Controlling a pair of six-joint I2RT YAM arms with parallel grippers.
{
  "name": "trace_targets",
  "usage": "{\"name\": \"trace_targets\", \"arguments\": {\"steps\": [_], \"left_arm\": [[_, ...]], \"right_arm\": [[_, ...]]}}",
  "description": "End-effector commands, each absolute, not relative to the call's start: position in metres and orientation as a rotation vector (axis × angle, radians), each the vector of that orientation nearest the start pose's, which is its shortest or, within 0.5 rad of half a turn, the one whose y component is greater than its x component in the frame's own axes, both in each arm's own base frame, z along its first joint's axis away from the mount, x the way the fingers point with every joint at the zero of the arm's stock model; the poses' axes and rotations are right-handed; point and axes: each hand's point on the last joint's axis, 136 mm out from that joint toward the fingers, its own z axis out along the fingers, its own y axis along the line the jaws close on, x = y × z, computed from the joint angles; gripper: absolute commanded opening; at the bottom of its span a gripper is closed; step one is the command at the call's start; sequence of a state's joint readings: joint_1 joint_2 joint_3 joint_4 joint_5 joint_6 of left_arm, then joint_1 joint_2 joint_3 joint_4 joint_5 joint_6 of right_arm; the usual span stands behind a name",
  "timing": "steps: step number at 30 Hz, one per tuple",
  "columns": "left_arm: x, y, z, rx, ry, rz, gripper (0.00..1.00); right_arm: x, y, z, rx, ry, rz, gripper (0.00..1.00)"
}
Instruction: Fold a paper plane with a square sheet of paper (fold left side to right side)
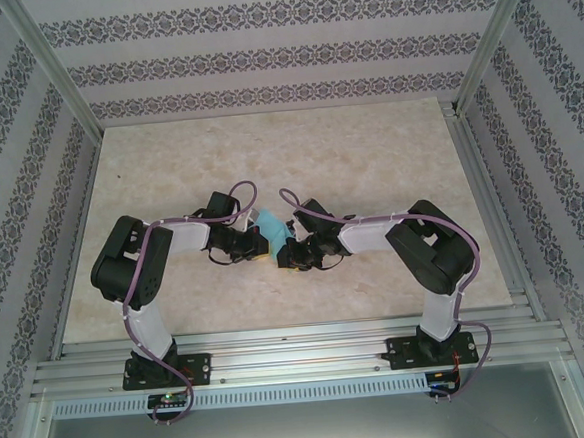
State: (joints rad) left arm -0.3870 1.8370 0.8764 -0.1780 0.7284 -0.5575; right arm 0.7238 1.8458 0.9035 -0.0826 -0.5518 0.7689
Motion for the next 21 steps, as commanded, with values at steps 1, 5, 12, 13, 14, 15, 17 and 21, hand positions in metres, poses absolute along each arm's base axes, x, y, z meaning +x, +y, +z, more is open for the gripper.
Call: {"name": "trace_targets", "arguments": {"steps": [1, 5, 12, 13, 14, 15, 17, 21], "left_arm": [[0.306, -0.233, 0.007, -0.048, 2.851, -1.13, 0.0], [0.307, -0.234, 0.01, -0.044, 2.839, -1.138, 0.0], [0.31, -0.237, 0.019, -0.015, 2.821, -1.148, 0.0], [0.31, -0.237, 0.02, -0.012, 2.821, -1.151, 0.0], [0.31, -0.237, 0.021, -0.009, 2.818, -1.153, 0.0], [0.31, -0.237, 0.021, -0.008, 2.819, -1.156, 0.0], [0.31, -0.238, 0.023, -0.001, 2.811, -1.164, 0.0], [0.311, -0.24, 0.029, 0.017, 2.795, -1.179, 0.0]], "right_arm": [[0.234, 0.317, 0.009, -0.111, 2.93, 1.097, 0.2], [0.234, 0.314, 0.008, -0.1, 2.931, 1.093, 0.2], [0.239, 0.318, 0.015, -0.106, 2.895, 1.136, 0.22], [0.239, 0.318, 0.017, -0.108, 2.888, 1.142, 0.22], [0.24, 0.319, 0.019, -0.111, 2.882, 1.146, 0.22], [0.241, 0.318, 0.02, -0.111, 2.877, 1.147, 0.22], [0.242, 0.318, 0.022, -0.111, 2.872, 1.148, 0.22], [0.243, 0.317, 0.023, -0.099, 2.86, 1.164, 0.22]]}}
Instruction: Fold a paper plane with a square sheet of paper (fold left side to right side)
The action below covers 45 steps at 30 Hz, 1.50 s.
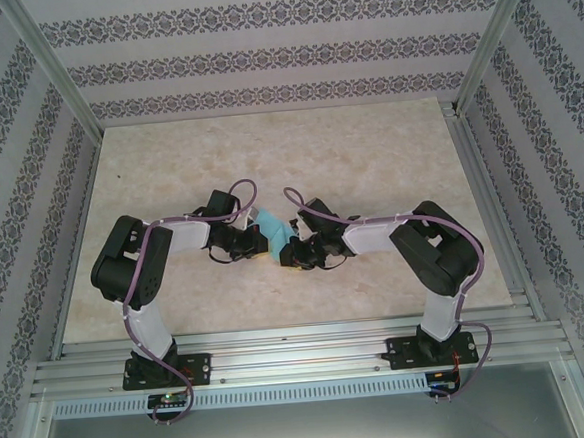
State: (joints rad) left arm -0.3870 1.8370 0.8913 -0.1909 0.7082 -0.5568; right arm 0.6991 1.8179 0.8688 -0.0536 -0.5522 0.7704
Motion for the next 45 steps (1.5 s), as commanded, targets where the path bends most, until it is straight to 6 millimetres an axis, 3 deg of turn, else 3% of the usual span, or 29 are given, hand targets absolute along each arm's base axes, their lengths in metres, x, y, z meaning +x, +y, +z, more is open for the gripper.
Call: {"name": "trace_targets", "arguments": {"steps": [1, 8, 13, 17, 27, 45], "left_arm": [[0.312, -0.241, 0.03, 0.021, 2.793, -1.18, 0.0], [0.311, -0.242, 0.029, 0.036, 2.796, -1.198, 0.0], [0.312, -0.242, 0.031, 0.048, 2.796, -1.194, 0.0], [0.311, -0.242, 0.031, 0.057, 2.8, -1.191, 0.0], [0.31, -0.244, 0.032, 0.097, 2.81, -1.197, 0.0], [0.302, -0.24, 0.023, 0.094, 2.844, -1.19, 0.0]], "right_arm": [[0.244, 0.318, 0.025, -0.093, 2.845, 1.18, 0.24], [0.253, 0.315, 0.036, -0.07, 2.798, 1.21, 0.26], [0.264, 0.312, 0.041, -0.04, 2.76, 1.208, 0.32], [0.266, 0.308, 0.033, -0.017, 2.795, 1.161, 0.37], [0.255, 0.294, 0.005, 0.028, 2.907, 1.041, 0.37], [0.255, 0.292, 0.004, 0.004, 2.916, 1.016, 0.37]]}}
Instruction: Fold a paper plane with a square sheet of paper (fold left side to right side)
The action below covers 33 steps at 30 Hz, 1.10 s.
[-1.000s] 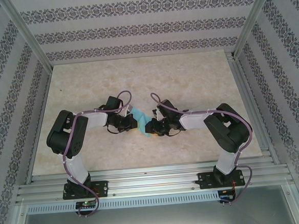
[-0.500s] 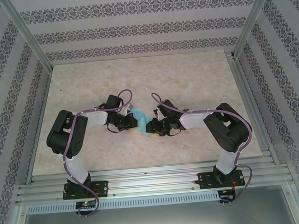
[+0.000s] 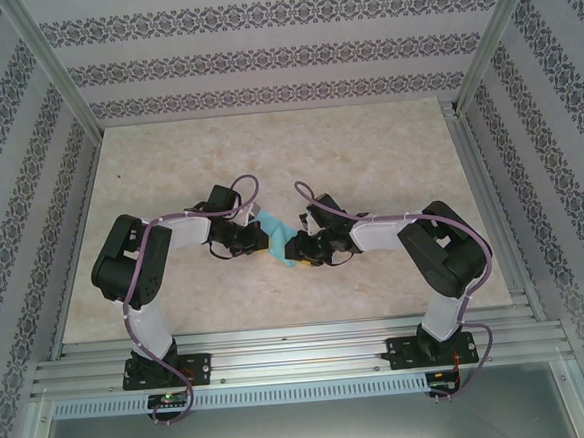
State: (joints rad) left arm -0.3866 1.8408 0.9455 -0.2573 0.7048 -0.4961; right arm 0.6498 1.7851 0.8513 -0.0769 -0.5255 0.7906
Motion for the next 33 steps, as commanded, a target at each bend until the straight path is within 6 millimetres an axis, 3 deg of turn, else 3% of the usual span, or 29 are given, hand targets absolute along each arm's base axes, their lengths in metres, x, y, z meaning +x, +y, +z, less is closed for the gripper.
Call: {"name": "trace_targets", "arguments": {"steps": [1, 20, 33], "left_arm": [[0.301, -0.24, 0.022, 0.093, 2.846, -1.189, 0.0], [0.295, -0.235, 0.017, 0.072, 2.863, -1.164, 0.0], [0.299, -0.236, 0.014, 0.066, 2.863, -1.157, 0.0]], "right_arm": [[0.255, 0.292, 0.005, 0.001, 2.916, 1.017, 0.37], [0.255, 0.293, 0.005, -0.013, 2.92, 1.013, 0.37], [0.267, 0.317, 0.06, -0.129, 2.758, 1.122, 0.31]]}}
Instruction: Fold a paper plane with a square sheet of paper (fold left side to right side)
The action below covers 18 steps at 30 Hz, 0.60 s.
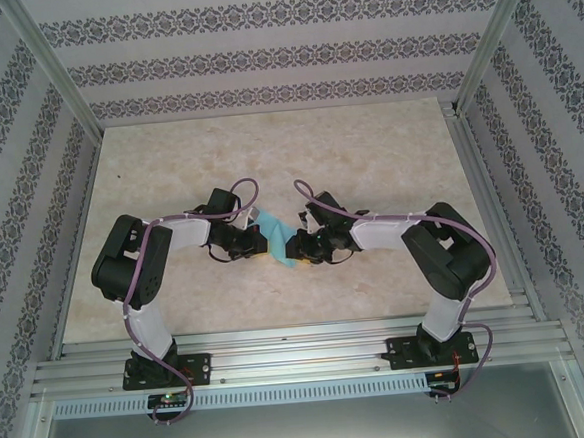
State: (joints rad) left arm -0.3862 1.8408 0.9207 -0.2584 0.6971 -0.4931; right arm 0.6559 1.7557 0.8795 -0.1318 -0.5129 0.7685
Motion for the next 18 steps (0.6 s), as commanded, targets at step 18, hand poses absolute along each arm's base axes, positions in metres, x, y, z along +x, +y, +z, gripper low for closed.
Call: {"name": "trace_targets", "arguments": {"steps": [18], "left_arm": [[0.308, -0.241, 0.021, 0.064, 2.835, -1.182, 0.0]], "right_arm": [[0.251, 0.335, 0.033, -0.149, 2.824, 1.152, 0.3]]}}
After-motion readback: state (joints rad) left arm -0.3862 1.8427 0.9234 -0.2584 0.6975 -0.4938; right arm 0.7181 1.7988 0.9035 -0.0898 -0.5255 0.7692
